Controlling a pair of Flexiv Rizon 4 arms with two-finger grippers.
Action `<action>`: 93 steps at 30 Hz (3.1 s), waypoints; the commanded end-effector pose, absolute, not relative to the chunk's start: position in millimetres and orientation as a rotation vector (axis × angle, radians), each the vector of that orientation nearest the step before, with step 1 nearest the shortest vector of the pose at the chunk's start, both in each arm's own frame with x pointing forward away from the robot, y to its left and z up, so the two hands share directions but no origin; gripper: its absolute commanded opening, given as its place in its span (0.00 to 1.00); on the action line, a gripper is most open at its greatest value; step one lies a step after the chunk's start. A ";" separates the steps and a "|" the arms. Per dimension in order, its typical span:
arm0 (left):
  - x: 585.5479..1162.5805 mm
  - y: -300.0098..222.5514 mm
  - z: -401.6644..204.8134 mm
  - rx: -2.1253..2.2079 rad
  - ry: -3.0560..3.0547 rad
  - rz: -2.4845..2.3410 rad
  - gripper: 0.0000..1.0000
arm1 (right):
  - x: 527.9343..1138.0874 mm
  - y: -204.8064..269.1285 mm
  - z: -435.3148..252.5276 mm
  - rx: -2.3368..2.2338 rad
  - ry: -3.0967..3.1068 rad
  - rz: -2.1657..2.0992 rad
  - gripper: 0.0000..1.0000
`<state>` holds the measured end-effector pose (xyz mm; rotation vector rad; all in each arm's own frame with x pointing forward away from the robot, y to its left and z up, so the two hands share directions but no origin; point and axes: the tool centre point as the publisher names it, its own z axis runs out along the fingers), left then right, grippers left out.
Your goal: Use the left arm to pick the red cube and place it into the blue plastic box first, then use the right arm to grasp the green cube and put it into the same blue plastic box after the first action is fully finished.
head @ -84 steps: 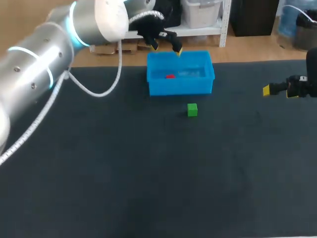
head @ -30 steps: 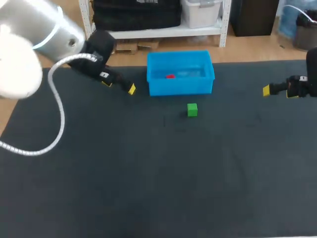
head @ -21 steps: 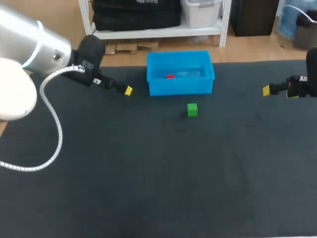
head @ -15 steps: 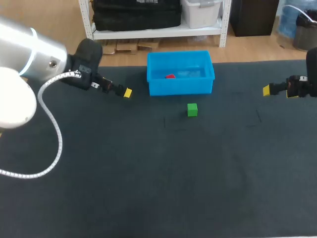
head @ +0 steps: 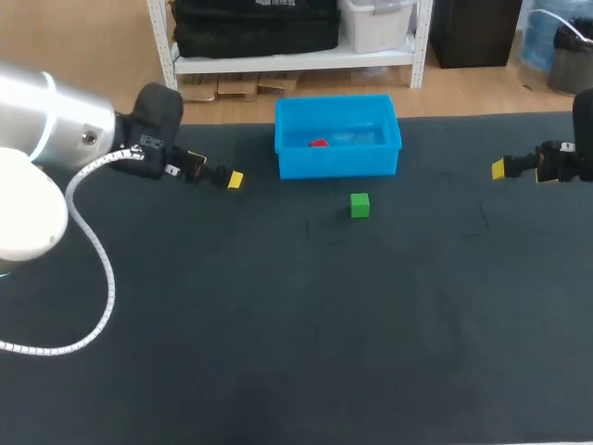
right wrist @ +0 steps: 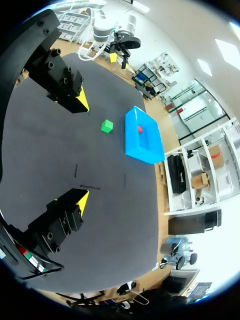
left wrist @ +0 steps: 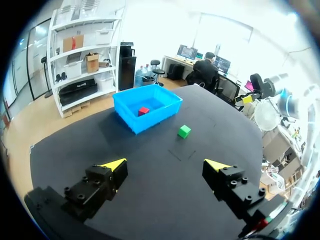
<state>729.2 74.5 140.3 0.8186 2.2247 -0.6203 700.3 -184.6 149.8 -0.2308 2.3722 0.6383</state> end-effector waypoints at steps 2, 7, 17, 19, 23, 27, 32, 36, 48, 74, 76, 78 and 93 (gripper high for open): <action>728.3 76.2 139.6 0.818 2.216 -0.627 1.00 | 700.3 -167.3 152.6 -0.279 2.433 0.517 1.00; 728.3 76.2 139.6 0.818 2.216 -0.627 1.00 | 706.0 -138.7 155.8 -0.338 2.518 0.299 1.00; 728.3 76.2 139.6 0.818 2.216 -0.627 1.00 | 715.9 -90.8 140.9 -0.249 2.675 0.016 1.00; 728.3 76.2 139.6 0.818 2.216 -0.627 1.00 | 716.4 -82.1 134.5 -0.213 2.707 0.013 1.00; 728.3 76.2 139.6 0.818 2.216 -0.627 1.00 | 715.2 -65.7 123.1 -0.226 2.748 0.021 1.00; 728.3 76.2 139.6 0.818 2.216 -0.627 1.00 | 713.7 -63.8 115.4 -0.208 2.798 0.186 1.00; 728.3 76.2 139.6 0.818 2.216 -0.627 1.00 | 713.7 -63.8 115.4 -0.208 2.798 0.186 1.00; 728.3 76.2 139.6 0.818 2.216 -0.627 1.00 | 713.7 -63.8 115.4 -0.208 2.798 0.186 1.00; 728.3 76.2 139.6 0.818 2.216 -0.627 1.00 | 713.7 -63.8 115.4 -0.208 2.798 0.186 1.00; 728.3 76.2 139.6 0.818 2.216 -0.627 1.00 | 764.0 -14.7 104.1 0.057 3.001 -0.012 1.00; 728.3 76.2 139.6 0.818 2.216 -0.627 1.00 | 765.4 -11.0 102.7 0.051 2.997 -0.007 1.00; 728.3 76.2 139.6 0.818 2.216 -0.627 1.00 | 766.2 -6.9 101.3 0.033 2.992 0.033 1.00; 728.3 76.2 139.6 0.818 2.216 -0.627 1.00 | 772.4 5.4 68.8 -0.034 2.951 0.083 1.00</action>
